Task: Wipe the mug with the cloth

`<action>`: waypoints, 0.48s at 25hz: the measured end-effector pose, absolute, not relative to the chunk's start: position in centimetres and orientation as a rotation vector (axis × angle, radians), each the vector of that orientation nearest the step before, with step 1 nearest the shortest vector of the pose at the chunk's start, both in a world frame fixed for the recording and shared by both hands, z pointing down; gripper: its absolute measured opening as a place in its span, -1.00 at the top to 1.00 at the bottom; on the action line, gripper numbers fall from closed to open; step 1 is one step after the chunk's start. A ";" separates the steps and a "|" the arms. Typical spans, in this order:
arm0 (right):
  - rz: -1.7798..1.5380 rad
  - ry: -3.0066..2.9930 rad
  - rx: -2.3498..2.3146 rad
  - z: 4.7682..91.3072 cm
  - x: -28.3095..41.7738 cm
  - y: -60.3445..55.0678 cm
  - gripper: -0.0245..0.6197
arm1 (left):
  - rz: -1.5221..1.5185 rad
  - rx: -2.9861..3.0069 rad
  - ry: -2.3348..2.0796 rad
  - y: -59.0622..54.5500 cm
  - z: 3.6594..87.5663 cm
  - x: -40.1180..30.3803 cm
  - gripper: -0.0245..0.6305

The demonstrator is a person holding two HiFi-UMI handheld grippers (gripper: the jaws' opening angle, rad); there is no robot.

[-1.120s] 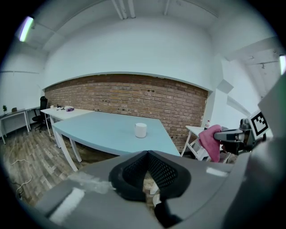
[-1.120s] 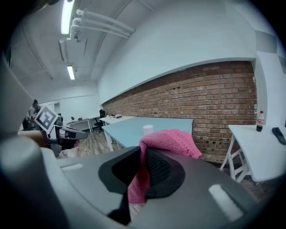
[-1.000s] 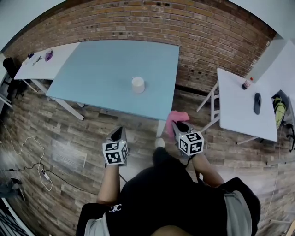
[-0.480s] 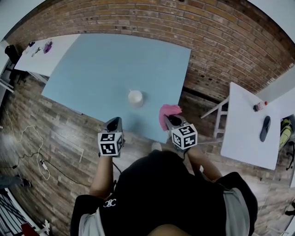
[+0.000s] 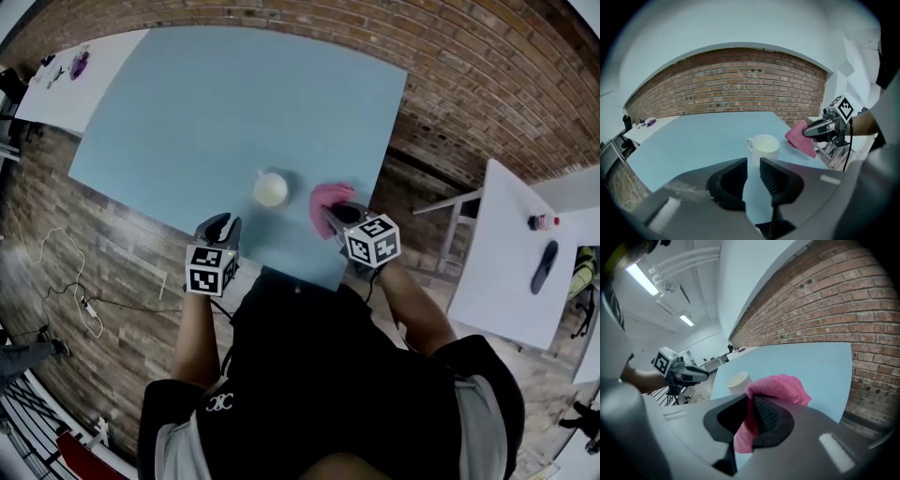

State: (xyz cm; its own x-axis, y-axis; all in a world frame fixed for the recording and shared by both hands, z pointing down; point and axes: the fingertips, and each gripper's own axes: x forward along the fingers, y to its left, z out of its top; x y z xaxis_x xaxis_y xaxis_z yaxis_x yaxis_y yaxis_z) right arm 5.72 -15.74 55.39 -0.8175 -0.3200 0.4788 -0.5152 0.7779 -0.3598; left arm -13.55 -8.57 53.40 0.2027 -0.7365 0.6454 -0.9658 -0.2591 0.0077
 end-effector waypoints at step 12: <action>0.910 -2.454 0.629 56.7 3.3 -18.4 0.80 | 1.057 2.432 -1.225 -19.0 59.6 -13.8 0.47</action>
State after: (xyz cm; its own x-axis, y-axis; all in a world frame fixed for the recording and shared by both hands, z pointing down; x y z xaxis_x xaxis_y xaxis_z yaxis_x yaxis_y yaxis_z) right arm 3.31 -18.35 56.69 -0.7968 -0.2584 0.5462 -0.5519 0.6791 -0.4840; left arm -13.80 -19.00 59.60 0.3938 -0.6107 0.6870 -0.7689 -0.6284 -0.1179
